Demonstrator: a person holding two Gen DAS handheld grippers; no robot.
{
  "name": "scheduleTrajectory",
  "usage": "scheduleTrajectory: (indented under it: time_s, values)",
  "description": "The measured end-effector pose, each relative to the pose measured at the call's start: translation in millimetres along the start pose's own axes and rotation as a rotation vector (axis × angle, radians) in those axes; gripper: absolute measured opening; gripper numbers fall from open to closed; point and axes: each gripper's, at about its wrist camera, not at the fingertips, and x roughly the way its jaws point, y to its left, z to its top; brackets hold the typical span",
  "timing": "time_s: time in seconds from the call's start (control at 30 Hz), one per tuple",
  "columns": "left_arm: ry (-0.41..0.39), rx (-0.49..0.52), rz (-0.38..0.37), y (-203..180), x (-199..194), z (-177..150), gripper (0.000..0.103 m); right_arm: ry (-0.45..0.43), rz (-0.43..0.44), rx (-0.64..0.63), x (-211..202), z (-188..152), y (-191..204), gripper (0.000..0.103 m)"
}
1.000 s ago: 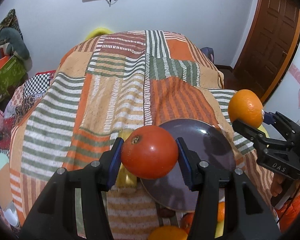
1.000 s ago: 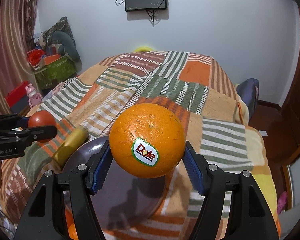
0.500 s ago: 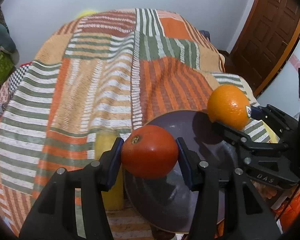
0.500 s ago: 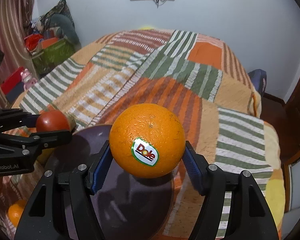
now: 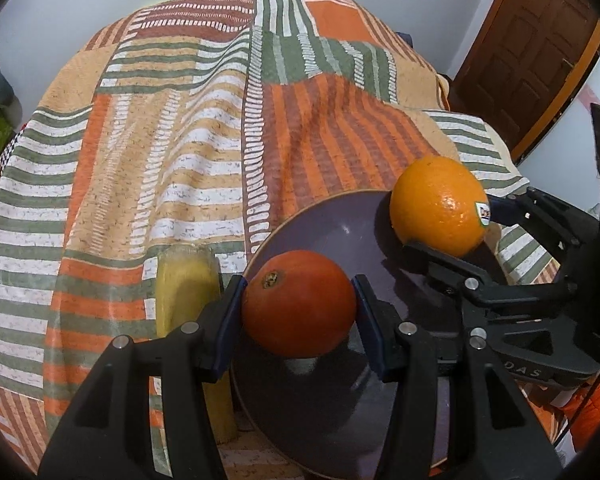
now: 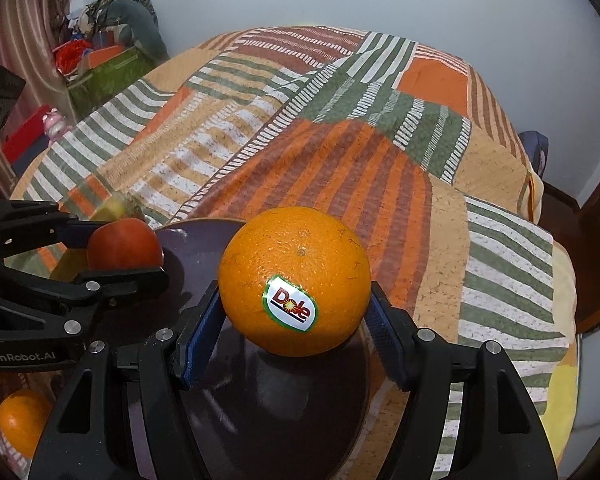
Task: Organize fruits
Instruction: 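Set the orange on the purple plate with the right tool while the left tool sets the tomato beside it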
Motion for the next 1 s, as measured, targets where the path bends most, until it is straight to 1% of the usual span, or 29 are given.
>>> scheduleTrajectory:
  time_s: [0.13, 0.27, 0.3, 0.47, 0.57, 0.63, 0.67, 0.7, 0.77, 0.83, 0.93, 1.0]
  values:
    - [0.000, -0.011, -0.007, 1, 2, 1, 0.053, 0.004, -0.001, -0.002, 0, 0, 0, 0.065]
    - [-0.017, -0.021, -0.001, 2, -3, 3, 0.060, 0.012, -0.007, -0.004, 0, 0, 2, 0.066]
    - [-0.021, -0.024, -0.003, 3, -5, 3, 0.060, 0.015, -0.008, -0.003, 0, 0, 2, 0.066]
    - [-0.043, -0.024, -0.002, 4, -17, 1, 0.060, 0.035, -0.004, -0.004, 2, -1, 2, 0.067]
    - [-0.066, -0.028, -0.003, 7, -29, 0, 0.060, 0.040, -0.021, -0.019, 1, -3, 6, 0.067]
    - [-0.085, -0.033, 0.000, 10, -38, -1, 0.063, 0.045, -0.024, -0.026, 0, -4, 7, 0.067]
    - [-0.096, -0.036, 0.004, 11, -42, -2, 0.067, 0.040, -0.011, -0.025, -2, -4, 8, 0.068]
    - [-0.107, -0.038, 0.010, 13, -47, -3, 0.069, 0.032, 0.000, -0.022, -4, -4, 8, 0.071]
    - [-0.122, -0.038, 0.024, 16, -55, -4, 0.070, 0.008, -0.005, -0.022, -11, -3, 10, 0.078]
    - [-0.132, -0.043, 0.034, 20, -63, -7, 0.070, -0.014, -0.019, -0.024, -18, -1, 11, 0.079]
    - [-0.145, -0.053, 0.044, 27, -74, -11, 0.070, -0.024, -0.022, -0.018, -27, 0, 11, 0.079]
    - [-0.153, -0.053, 0.057, 30, -81, -16, 0.072, -0.034, -0.028, -0.014, -34, -2, 12, 0.079]
